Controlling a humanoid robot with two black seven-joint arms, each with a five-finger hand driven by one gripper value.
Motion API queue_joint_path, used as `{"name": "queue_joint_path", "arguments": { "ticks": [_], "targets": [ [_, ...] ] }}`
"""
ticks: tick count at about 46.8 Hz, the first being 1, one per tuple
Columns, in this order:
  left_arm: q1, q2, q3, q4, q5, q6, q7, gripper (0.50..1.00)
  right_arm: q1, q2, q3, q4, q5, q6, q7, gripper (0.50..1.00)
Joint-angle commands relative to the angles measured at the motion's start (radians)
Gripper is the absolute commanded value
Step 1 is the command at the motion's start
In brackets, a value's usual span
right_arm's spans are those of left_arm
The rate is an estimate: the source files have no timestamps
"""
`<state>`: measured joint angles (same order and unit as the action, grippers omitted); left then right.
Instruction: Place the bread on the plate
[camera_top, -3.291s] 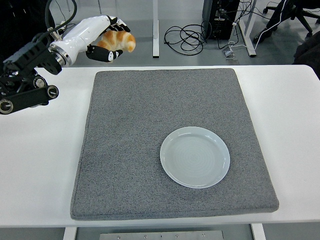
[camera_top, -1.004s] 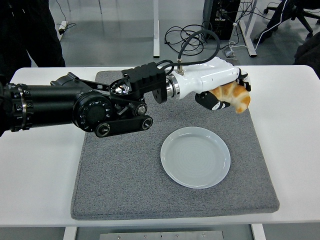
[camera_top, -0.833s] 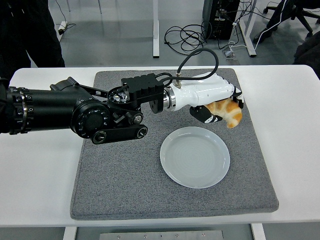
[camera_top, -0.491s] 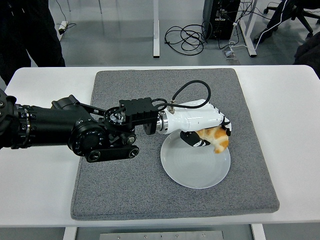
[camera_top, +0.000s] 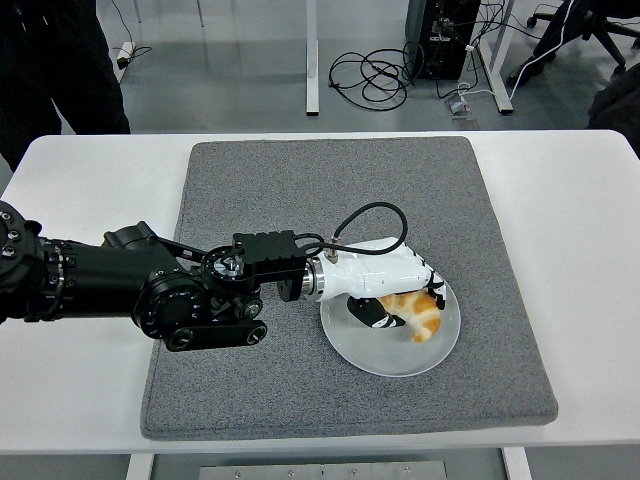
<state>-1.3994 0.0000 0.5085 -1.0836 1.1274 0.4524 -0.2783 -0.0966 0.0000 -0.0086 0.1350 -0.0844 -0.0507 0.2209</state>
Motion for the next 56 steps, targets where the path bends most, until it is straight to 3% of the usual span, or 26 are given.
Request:
{"name": "queue_joint_path", "arguments": {
  "ticks": [1, 31, 34, 38, 43, 56],
  "targets": [
    [0.008, 0.000, 0.010, 0.004, 0.000, 0.000, 0.001, 0.500, 0.000, 0.000, 0.001, 0.000, 0.000, 0.000, 0.000, 1.000],
    [0.008, 0.000, 0.011, 0.010, -0.005, -0.001, 0.001, 0.500, 0.000, 0.000, 0.001, 0.000, 0.000, 0.000, 0.000, 1.000],
    [0.007, 0.000, 0.010, 0.008, -0.006, -0.003, 0.001, 0.570, 0.000, 0.000, -0.001, 0.000, 0.000, 0.000, 0.000, 1.000],
    [0.002, 0.000, 0.011, 0.008, -0.009, -0.009, 0.001, 0.797, 0.000, 0.000, -0.001, 0.000, 0.000, 0.000, 0.000, 1.000],
    [-0.006, 0.000, 0.011, 0.002, -0.011, -0.029, -0.001, 0.911, 0.000, 0.000, -0.001, 0.000, 0.000, 0.000, 0.000, 1.000],
    [-0.007, 0.000, 0.011, -0.007, -0.017, -0.043, -0.001, 0.971, 0.000, 0.000, -0.001, 0.000, 0.000, 0.000, 0.000, 1.000]
  ]
}}
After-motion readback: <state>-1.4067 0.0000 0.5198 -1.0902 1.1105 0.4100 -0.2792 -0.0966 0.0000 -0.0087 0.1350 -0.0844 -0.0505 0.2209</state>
